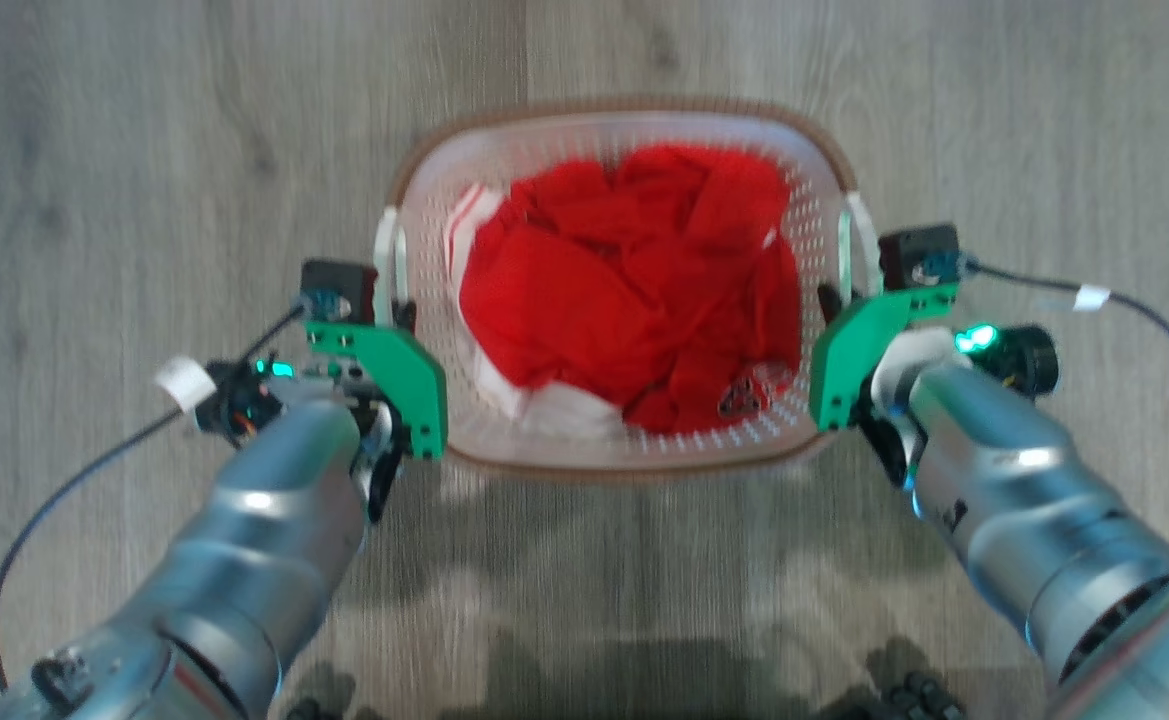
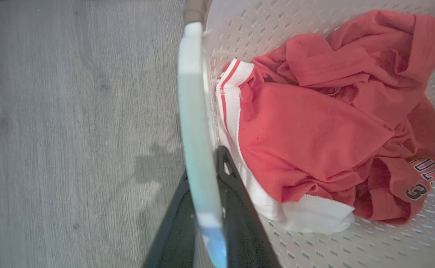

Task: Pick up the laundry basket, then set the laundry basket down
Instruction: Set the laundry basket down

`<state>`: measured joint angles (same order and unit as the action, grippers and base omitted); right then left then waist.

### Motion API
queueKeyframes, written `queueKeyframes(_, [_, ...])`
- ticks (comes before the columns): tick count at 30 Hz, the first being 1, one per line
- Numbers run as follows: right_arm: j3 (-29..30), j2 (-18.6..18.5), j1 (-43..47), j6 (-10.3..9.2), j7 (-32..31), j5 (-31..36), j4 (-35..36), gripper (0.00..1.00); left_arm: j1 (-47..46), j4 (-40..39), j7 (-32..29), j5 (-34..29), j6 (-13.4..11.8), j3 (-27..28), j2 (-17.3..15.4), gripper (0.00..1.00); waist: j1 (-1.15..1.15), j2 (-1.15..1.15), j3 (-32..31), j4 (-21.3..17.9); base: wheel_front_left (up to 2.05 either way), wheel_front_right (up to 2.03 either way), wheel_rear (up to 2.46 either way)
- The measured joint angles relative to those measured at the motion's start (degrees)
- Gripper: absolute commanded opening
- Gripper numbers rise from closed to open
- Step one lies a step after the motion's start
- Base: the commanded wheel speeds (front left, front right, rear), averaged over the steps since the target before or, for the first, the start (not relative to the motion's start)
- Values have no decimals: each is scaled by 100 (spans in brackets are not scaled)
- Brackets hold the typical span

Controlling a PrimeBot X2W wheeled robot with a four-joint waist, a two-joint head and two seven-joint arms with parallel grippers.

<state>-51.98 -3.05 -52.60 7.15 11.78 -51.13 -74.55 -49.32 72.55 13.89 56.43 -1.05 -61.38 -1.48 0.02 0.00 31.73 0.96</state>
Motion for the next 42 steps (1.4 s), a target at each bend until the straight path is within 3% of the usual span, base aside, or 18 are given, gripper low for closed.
queueKeyframes(17, [1284,-67,-714,0,101,1241,10,0,-927,-152,40,-357,-38,282,3,0,-1,0,1653,121,0,0,0])
queueKeyframes(32, [2375,-57,-723,1,124,2366,27,0,-967,-302,40,-710,-67,625,32,0,-2,0,1944,209,0,0,0])
queueKeyframes(39, [2477,-44,-722,1,124,2487,29,0,-967,-286,40,-802,-49,657,41,0,-2,0,1953,244,0,0,0])
queueKeyframes(40, [2477,-44,-722,1,124,2487,29,2,-967,-279,40,-802,-49,660,41,0,-2,0,1956,244,0,0,0])
queueKeyframes(42, [2476,-44,-721,1,124,2487,29,18,-967,-259,40,-802,-48,666,41,0,-2,0,1960,242,0,0,0])
